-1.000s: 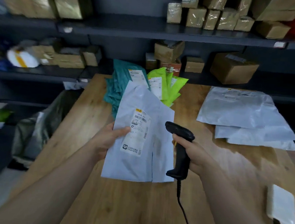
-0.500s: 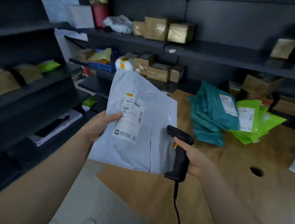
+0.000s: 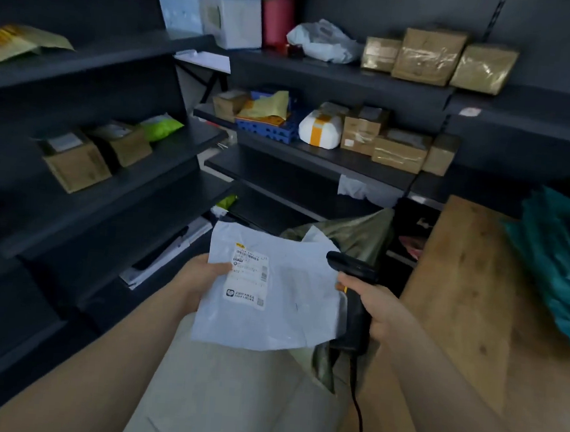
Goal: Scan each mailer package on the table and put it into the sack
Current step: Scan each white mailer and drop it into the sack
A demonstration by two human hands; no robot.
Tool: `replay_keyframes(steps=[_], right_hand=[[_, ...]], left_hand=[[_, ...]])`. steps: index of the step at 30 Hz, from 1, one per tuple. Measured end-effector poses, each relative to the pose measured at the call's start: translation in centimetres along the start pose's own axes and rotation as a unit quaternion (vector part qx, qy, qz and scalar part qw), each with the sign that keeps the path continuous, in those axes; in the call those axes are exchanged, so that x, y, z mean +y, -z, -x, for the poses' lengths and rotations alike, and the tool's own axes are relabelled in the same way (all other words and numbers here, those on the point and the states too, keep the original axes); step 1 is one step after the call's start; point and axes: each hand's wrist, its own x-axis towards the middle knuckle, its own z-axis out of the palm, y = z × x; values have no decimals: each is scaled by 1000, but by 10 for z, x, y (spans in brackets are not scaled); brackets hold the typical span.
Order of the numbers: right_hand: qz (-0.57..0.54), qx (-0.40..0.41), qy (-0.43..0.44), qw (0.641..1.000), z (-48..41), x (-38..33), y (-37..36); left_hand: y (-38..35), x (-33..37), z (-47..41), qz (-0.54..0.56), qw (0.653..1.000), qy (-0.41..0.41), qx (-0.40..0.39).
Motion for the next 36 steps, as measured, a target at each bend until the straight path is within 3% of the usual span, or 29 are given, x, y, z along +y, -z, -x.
replay_keyframes(steps=[8,21,30,36], right_hand=[[23,48,-25,998,-97,-29,-30],[-32,156,-50,986,-249,-66,-50],[-72,259,-80,960,-330,-43,-60],[-49,322,-104,940,-386,-7,-57]], left_hand=[[-21,19,-133,-57,997,29,-35],[-96,46,-352,-190,974,60,-104],[-148,15,-484,-346,906,75,-232],[-163,-62,-578,-519,824,63,-219]])
